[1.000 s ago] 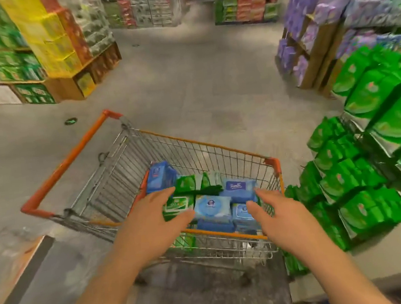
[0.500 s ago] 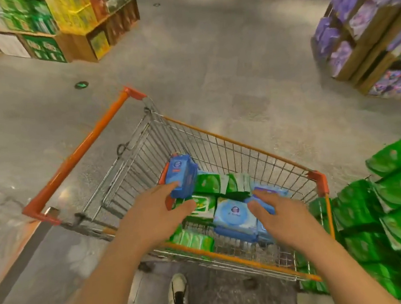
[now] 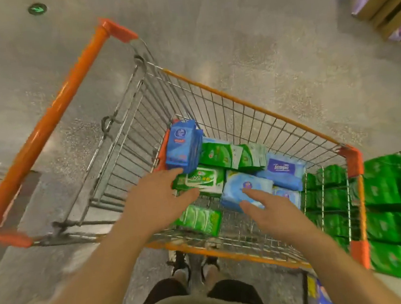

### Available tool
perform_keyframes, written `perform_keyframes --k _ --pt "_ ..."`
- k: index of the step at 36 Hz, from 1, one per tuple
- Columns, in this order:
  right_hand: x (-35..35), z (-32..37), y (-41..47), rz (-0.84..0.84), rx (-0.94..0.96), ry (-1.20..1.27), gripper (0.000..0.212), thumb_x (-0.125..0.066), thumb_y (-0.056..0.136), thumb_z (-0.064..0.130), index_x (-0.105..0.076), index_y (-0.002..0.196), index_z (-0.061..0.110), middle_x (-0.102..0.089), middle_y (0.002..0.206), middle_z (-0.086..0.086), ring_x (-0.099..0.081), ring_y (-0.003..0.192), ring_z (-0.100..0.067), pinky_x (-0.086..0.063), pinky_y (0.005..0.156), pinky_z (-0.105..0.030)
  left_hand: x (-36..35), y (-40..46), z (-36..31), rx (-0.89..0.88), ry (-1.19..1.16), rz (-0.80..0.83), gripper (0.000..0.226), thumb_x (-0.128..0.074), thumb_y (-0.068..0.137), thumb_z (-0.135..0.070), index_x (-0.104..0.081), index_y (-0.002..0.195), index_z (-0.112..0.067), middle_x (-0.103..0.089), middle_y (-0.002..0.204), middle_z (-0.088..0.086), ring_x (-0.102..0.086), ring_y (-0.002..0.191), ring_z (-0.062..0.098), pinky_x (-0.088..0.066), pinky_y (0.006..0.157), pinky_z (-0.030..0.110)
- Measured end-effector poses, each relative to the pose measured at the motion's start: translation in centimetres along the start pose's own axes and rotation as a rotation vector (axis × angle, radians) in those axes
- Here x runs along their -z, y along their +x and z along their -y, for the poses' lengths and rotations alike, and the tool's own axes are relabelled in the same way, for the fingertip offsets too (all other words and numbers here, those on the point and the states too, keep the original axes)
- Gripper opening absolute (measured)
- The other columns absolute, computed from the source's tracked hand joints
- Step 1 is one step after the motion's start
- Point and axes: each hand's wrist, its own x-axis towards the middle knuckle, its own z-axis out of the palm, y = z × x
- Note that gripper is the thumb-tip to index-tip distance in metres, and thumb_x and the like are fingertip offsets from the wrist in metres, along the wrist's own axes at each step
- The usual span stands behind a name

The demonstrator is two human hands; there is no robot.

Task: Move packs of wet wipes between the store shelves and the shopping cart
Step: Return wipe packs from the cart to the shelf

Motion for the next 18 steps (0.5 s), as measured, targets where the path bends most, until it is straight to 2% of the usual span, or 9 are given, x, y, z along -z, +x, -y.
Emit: perform_keyframes --k 2,5,9,11,15,18 --pt "-0.6 -0.8 1.9 0.063 -0.009 0.004 0.060 -0.045 0.102 0.056 -0.033 0.157 0.036 -0.030 0.165 0.009 -0.038 0.147 -0.020 -0.035 0.115 -0.037 -0.8 1.0 0.0 0.014 0.005 0.014 0.078 -0.051 0.080 -0.080 -0.047 0.144 -0.035 -0.055 0.141 -0.005 -0.051 0.127 0.018 -0.044 0.104 0.036" --pt "-2.0 -2.0 5.1 0.132 0.012 -0.033 0.060 -0.042 0.103 0.056 -0.031 0.158 0.034 -0.033 0.164 0.008 -0.039 0.146 -0.019 -0.034 0.115 -0.036 -2.5 3.1 0.2 0.024 0.033 0.037 0.072 -0.054 0.083 -0.074 -0.047 0.144 -0.036 -0.054 0.143 -0.006 -0.049 0.129 0.017 -0.042 0.103 0.034" --pt "-4.7 -3.4 10.1 0.277 0.030 -0.056 0.063 -0.041 0.105 0.051 -0.025 0.161 0.025 -0.027 0.166 0.005 -0.032 0.150 -0.018 -0.028 0.116 -0.030 -4.8 6.1 0.7 0.001 0.073 0.094 0.067 -0.052 0.083 -0.074 -0.051 0.138 -0.036 -0.060 0.132 -0.005 -0.055 0.121 0.020 -0.047 0.096 0.034" --pt "-6.7 -3.9 12.9 0.337 0.035 -0.061 0.067 -0.043 0.104 0.052 -0.023 0.161 0.023 -0.025 0.167 0.002 -0.030 0.151 -0.019 -0.027 0.117 -0.031 -5.7 7.3 0.6 0.013 0.085 0.124 0.063 -0.054 0.085 -0.071 -0.050 0.137 -0.036 -0.060 0.130 -0.004 -0.055 0.121 0.023 -0.047 0.097 0.035" --pt "-11.1 -5.1 17.6 0.437 0.030 -0.067 0.071 -0.050 0.103 0.046 -0.024 0.160 0.013 -0.030 0.165 -0.008 -0.032 0.149 -0.027 -0.033 0.112 -0.031 -7.3 9.4 0.5 0.053 0.139 0.174 0.074 -0.039 0.080 -0.077 -0.045 0.139 -0.034 -0.056 0.138 0.001 -0.051 0.127 0.028 -0.046 0.103 0.046" --pt "-13.7 -5.5 20.5 0.482 0.063 -0.077 0.081 -0.055 0.101 0.048 -0.015 0.161 0.010 -0.018 0.168 -0.014 -0.023 0.153 -0.029 -0.027 0.118 -0.036 -8.3 10.4 0.8 0.093 0.126 0.181 0.073 -0.034 0.078 -0.078 -0.045 0.137 -0.035 -0.057 0.136 0.001 -0.052 0.125 0.028 -0.047 0.101 0.048"
